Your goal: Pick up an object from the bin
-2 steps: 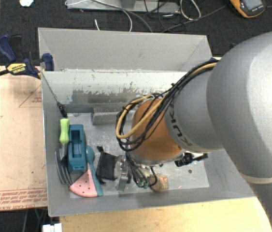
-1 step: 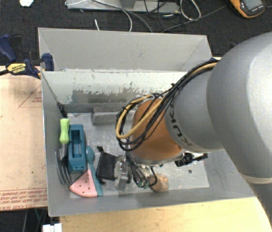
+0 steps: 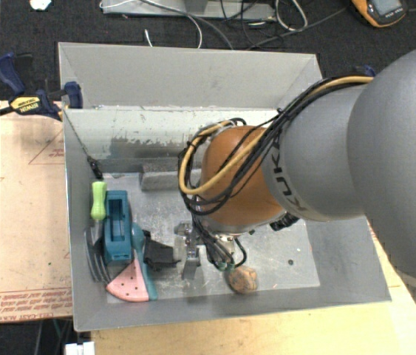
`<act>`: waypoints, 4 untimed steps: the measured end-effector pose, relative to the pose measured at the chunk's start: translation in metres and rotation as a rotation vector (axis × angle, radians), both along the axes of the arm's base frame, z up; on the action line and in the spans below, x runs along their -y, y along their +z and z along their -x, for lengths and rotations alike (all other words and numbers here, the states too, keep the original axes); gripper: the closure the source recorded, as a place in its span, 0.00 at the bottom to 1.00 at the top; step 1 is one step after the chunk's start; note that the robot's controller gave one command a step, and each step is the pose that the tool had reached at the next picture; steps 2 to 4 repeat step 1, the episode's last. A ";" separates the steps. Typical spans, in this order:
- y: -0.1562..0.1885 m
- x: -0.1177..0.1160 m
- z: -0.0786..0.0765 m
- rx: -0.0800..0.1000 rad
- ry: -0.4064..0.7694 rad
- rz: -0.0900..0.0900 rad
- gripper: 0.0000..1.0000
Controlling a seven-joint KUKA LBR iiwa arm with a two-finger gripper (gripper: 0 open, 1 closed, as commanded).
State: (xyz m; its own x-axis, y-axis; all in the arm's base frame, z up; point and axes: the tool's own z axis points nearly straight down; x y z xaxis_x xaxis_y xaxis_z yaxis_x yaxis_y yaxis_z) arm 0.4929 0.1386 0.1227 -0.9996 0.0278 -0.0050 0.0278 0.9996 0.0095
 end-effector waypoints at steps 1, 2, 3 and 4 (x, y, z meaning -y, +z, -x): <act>0.036 -0.001 0.003 -0.004 0.009 0.001 1.00; 0.036 -0.001 0.003 -0.004 0.009 0.001 1.00; 0.036 -0.001 0.003 -0.004 0.009 0.001 1.00; 0.036 -0.001 0.003 -0.004 0.009 0.001 1.00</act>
Offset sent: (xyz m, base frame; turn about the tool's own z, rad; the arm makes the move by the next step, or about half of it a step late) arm 0.0612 0.0647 -0.0527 -0.0891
